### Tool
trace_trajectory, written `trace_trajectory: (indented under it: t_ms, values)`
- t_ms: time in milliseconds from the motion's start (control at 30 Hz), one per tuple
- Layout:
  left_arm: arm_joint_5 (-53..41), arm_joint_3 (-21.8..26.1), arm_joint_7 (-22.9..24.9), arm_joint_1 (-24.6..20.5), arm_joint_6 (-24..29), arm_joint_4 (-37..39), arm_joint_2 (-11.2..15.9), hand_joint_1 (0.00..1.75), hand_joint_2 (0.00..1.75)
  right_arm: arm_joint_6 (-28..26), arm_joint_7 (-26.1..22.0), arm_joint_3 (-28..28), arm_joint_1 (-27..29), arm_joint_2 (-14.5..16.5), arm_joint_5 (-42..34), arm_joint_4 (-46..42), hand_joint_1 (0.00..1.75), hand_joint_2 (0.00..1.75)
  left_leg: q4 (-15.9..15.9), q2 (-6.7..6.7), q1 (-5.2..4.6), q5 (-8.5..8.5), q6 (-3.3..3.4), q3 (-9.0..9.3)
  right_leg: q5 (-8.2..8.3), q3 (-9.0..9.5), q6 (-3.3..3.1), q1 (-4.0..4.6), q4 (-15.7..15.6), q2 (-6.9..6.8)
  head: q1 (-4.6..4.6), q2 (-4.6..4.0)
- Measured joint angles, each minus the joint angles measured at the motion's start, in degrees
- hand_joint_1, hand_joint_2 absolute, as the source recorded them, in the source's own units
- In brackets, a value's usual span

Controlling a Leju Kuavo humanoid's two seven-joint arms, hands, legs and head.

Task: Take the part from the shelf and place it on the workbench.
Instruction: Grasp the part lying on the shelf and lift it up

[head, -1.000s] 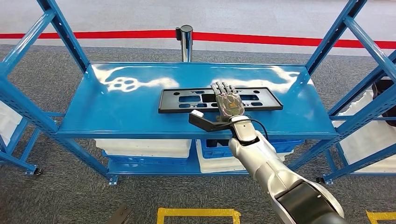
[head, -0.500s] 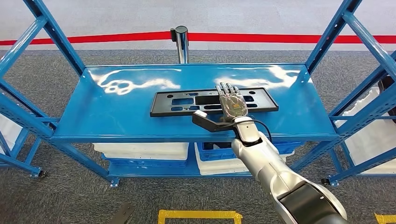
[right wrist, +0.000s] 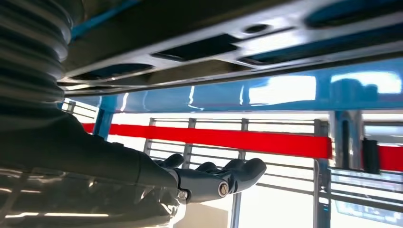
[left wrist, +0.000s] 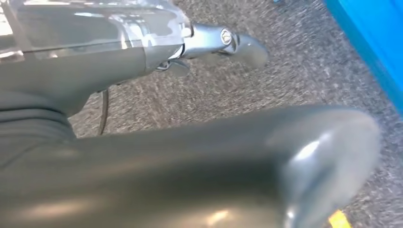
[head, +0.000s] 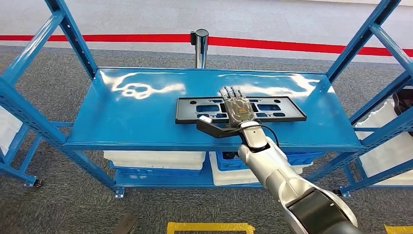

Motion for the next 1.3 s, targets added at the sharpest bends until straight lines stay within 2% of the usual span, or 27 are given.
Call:
trace_trajectory:
  t_ms: [33, 67, 100, 133, 167, 233, 267, 300, 367, 433, 667, 1100, 1233, 1300]
  values:
    - [0.0, 0.0, 0.0, 0.0, 0.0, 0.0, 0.0, 0.0, 0.0, 0.0, -0.2, 0.0, 0.0, 0.0, 0.0, 0.0, 0.09, 1.75, 0.0, 0.01, -0.16, -0.04, 0.24, 0.02, -1.7, -1.93, -0.13, 0.27, 3.8, -0.04, 0.34, 0.0]
    - [0.0, 0.0, -0.1, 0.0, -0.1, 0.0, 0.0, 0.0, 0.0, 0.1, -0.4, 0.0, 0.0, 0.0, 0.0, 0.0, 0.47, 1.75, 0.0, 0.02, -0.37, -0.1, 0.45, 0.03, -3.18, -4.07, -0.27, 0.56, 7.9, -0.04, 0.66, 0.0]
    - [0.0, 0.0, -0.1, 0.0, -0.1, 0.0, 0.0, 0.0, 0.0, 0.1, -0.6, 0.0, 0.1, 0.0, 0.0, 0.0, 0.85, 1.75, 0.0, 0.01, -0.64, -0.17, 0.62, 0.07, -3.96, -5.89, -0.46, 0.89, 11.1, -0.04, 0.96, 0.0]
    - [0.0, 0.1, -0.2, 0.0, -0.2, 0.0, 0.0, 0.0, 0.0, 0.2, -0.8, 0.0, 0.3, 0.0, 0.0, 0.0, 1.29, 1.75, 0.0, -0.05, -0.94, -0.26, 0.82, 0.15, -3.68, -6.87, -0.74, 1.22, 12.5, -0.04, 1.18, 0.0]
    - [0.0, 0.1, -0.3, 0.0, -0.3, 0.0, 0.0, 0.0, 0.0, 0.3, -0.9, 0.0, 0.3, 0.0, 0.1, 0.0, 1.63, 1.75, 0.0, -0.11, -1.24, -0.35, 1.0, 0.29, -2.34, -6.82, -1.2, 1.58, 11.6, -0.04, 1.42, 0.0]
    - [0.0, 0.1, -0.4, -0.1, -0.3, 0.0, 0.0, 0.0, 0.0, 0.6, -1.1, 0.0, 0.2, 0.0, 0.3, 0.0, 1.75, 1.75, 0.0, -0.21, -1.72, -0.57, 1.32, 0.64, 1.98, -4.35, -2.65, 2.58, 5.0, -0.02, 1.83, 0.0]
    - [0.0, 0.1, -0.4, -0.2, -0.3, 0.0, -0.1, 0.0, 0.0, 0.8, -1.1, 0.0, 0.1, 0.0, 0.4, 0.0, 1.75, 1.75, 0.0, -0.23, -1.98, -0.66, 1.39, 0.71, 3.58, -2.89, -3.43, 3.04, 1.6, -0.04, 1.87, 0.0]
    - [0.0, 0.1, -0.4, -0.2, -0.3, 0.0, -0.1, 0.0, 0.0, 1.1, -1.2, 0.0, 0.0, 0.1, 0.4, 0.0, 1.75, 1.75, 0.0, -0.24, -2.16, -0.74, 1.45, 0.66, 4.35, -1.71, -3.9, 3.36, -1.0, -0.04, 1.84, 0.0]
    - [0.0, 0.1, -0.4, -0.3, -0.3, 0.0, -0.2, 0.0, 0.0, 1.3, -1.3, 0.0, 0.0, 0.2, 0.6, 0.0, 1.75, 1.75, 0.0, -0.21, -2.43, -0.79, 1.5, 0.46, 4.22, -0.74, -3.22, 3.44, -2.9, -0.01, 1.56, 0.0]
    - [0.0, 0.1, -0.4, -0.3, -0.3, 0.0, -0.2, 0.0, 0.0, 1.5, -1.3, 0.0, 0.1, 0.3, 0.6, 0.0, 1.75, 1.75, -0.2, -0.12, -2.44, -0.76, 1.51, 0.51, 4.06, -0.62, -2.28, 3.36, -3.2, 0.11, 1.34, 0.0]
    - [0.0, 0.1, -0.3, -0.4, -0.2, 0.0, -0.2, 0.0, 0.0, 2.0, -0.9, 0.0, 0.1, 0.3, 1.0, 0.0, 1.75, 1.75, -0.6, -0.09, -2.27, -0.54, 1.28, 0.73, 4.04, -0.61, -2.44, 3.37, -3.2, 0.18, 0.63, 0.0]
    - [0.0, 0.2, 0.1, -0.5, -0.1, 0.0, -0.2, 0.0, 0.0, 1.6, -0.6, -0.1, 0.1, 0.0, 1.2, 0.0, 1.75, 1.75, -0.5, -0.1, -2.61, -0.48, 1.31, 0.73, 4.09, -0.51, -2.5, 3.17, -3.2, 0.17, 0.62, 0.0]
    - [0.0, 0.2, -0.2, -0.5, 0.1, 0.0, -0.2, 0.0, 1.75, -1.1, -5.2, -0.8, 0.1, -0.1, -0.2, -0.1, 1.75, 1.75, -0.5, -0.1, -2.67, -0.48, 1.32, 0.73, 4.1, -0.49, -2.48, 3.09, -3.2, 0.18, 0.62, 0.0]
    - [0.1, 0.2, -0.8, -0.5, 0.3, 0.0, -0.2, 0.0, 1.75, -4.7, -10.8, -1.8, 0.0, -0.1, -2.5, -0.9, 1.75, 1.75, -0.5, -0.1, -2.68, -0.48, 1.32, 0.72, 4.11, -0.49, -2.47, 3.06, -3.2, 0.18, 0.62, 0.0]
